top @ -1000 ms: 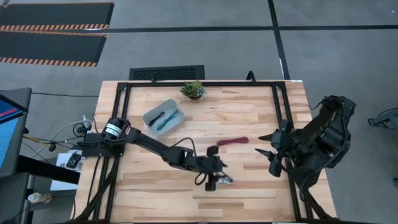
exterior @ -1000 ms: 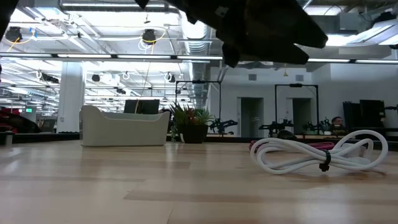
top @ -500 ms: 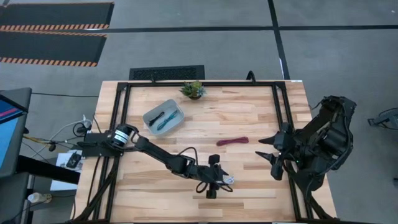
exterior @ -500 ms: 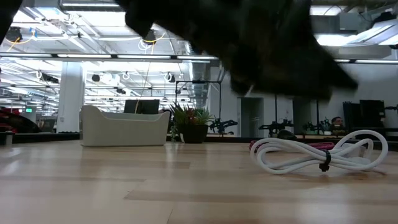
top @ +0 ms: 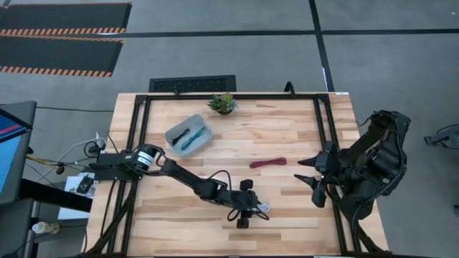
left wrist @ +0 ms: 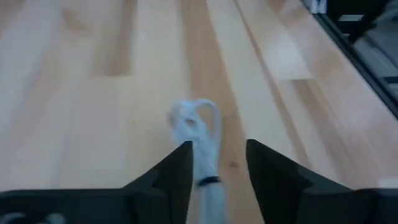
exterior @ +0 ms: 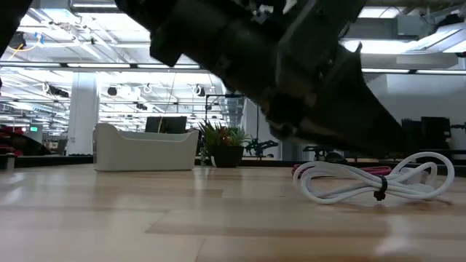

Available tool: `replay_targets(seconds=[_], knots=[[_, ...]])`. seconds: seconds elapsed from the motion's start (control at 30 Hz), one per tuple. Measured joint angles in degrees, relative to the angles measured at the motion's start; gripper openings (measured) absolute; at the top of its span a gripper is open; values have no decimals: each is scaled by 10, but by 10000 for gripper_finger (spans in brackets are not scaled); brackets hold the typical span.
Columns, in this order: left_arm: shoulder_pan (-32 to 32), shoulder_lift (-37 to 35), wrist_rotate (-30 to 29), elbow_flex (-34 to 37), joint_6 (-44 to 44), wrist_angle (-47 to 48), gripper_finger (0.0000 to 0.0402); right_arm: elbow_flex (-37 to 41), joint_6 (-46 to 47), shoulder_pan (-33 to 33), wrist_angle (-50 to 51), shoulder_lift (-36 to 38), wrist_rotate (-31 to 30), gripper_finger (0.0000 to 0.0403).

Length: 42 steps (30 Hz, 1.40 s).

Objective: Pick and place USB-C Cables
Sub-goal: Put the white charger cable into the white bin

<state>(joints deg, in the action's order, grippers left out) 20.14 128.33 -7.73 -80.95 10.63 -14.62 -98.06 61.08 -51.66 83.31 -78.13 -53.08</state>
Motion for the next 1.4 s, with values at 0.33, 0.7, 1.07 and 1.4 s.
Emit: replay_targets(seconds=[0.33, 0.7, 1.07, 1.4], knots=[[-24, 30, 109, -1, 71, -23, 11, 0, 3, 0, -14, 0, 0, 221], [-18, 21, 68, 1, 19, -21, 1, 0, 0, 0, -15, 0, 0, 221], [-8, -8, 51, 1, -80, 11, 146, 0, -1, 0, -25, -10, 0, 221], [-23, -8, 88, 1, -83, 39, 236, 0, -2, 0, -20, -46, 4, 221]])
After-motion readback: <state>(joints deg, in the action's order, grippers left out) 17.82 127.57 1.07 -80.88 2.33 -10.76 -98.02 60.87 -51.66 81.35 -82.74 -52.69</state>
